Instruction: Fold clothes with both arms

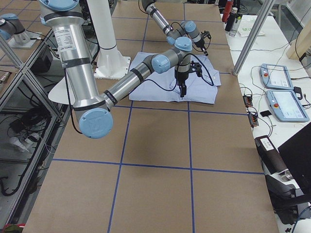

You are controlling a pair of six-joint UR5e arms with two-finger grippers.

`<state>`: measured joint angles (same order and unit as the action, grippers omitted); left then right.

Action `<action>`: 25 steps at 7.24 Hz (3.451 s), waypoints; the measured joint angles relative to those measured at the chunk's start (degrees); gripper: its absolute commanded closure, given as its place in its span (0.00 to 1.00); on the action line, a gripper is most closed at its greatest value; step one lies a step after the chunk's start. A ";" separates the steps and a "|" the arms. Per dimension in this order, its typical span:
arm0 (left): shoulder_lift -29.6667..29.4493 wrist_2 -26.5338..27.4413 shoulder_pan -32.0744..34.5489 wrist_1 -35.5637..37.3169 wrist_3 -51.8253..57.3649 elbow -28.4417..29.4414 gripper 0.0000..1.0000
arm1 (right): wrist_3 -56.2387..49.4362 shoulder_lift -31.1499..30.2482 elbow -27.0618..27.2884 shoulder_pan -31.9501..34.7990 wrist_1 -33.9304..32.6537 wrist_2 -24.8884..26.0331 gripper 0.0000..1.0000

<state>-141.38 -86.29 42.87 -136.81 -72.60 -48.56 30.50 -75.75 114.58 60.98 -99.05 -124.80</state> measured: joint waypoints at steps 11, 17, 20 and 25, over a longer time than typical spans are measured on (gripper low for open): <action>5.17 -13.49 6.38 1.49 2.69 -10.67 0.13 | 1.45 -1.36 1.52 0.42 0.02 -4.76 0.00; 20.27 -26.38 7.03 22.73 2.49 -47.87 0.01 | 19.43 -17.85 5.12 -8.92 27.04 -4.61 0.00; 23.32 -26.27 5.08 23.05 2.23 -51.99 0.01 | 25.78 -19.44 4.76 -23.30 31.44 4.89 0.00; 23.59 -25.96 4.10 22.99 2.20 -52.23 0.01 | 30.38 -18.88 2.63 -37.77 31.14 10.71 0.01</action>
<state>-117.79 -112.25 46.97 -113.82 -70.40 -100.78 60.88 -94.63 117.22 23.22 -67.91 -114.10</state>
